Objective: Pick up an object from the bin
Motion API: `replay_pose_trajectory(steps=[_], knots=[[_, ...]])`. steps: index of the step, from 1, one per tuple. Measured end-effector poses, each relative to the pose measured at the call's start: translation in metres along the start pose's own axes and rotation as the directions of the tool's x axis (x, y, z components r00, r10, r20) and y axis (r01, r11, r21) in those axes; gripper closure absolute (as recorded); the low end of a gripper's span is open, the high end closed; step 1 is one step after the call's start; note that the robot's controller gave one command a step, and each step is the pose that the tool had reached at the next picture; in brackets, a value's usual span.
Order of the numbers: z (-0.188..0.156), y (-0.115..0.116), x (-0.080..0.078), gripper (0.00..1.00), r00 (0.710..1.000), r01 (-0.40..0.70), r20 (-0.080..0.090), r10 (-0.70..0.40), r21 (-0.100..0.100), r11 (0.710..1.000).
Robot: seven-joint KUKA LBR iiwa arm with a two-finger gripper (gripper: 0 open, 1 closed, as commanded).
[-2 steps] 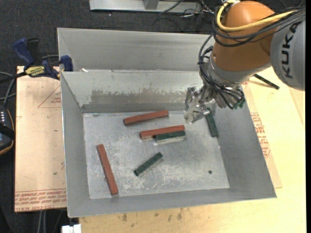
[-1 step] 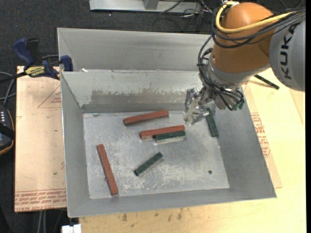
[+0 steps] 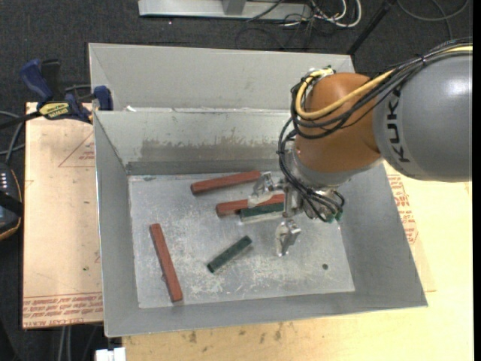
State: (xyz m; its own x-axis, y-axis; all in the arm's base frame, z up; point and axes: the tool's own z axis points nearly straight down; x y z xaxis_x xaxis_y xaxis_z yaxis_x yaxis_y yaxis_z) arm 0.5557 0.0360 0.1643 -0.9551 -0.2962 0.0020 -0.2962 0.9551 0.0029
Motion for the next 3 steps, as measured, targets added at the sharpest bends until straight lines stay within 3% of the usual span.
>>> replay_pose_trajectory(steps=[1,2,3], knots=[[-0.001,-0.001,-0.001,0.00,1.000,-0.001,0.003,0.001,0.001,1.000],[0.086,0.025,-0.014,1.00,0.986,0.164,0.004,-0.164,0.005,0.986],[0.086,0.025,-0.014,1.00,0.986,0.164,0.004,-0.164,0.005,0.986]])
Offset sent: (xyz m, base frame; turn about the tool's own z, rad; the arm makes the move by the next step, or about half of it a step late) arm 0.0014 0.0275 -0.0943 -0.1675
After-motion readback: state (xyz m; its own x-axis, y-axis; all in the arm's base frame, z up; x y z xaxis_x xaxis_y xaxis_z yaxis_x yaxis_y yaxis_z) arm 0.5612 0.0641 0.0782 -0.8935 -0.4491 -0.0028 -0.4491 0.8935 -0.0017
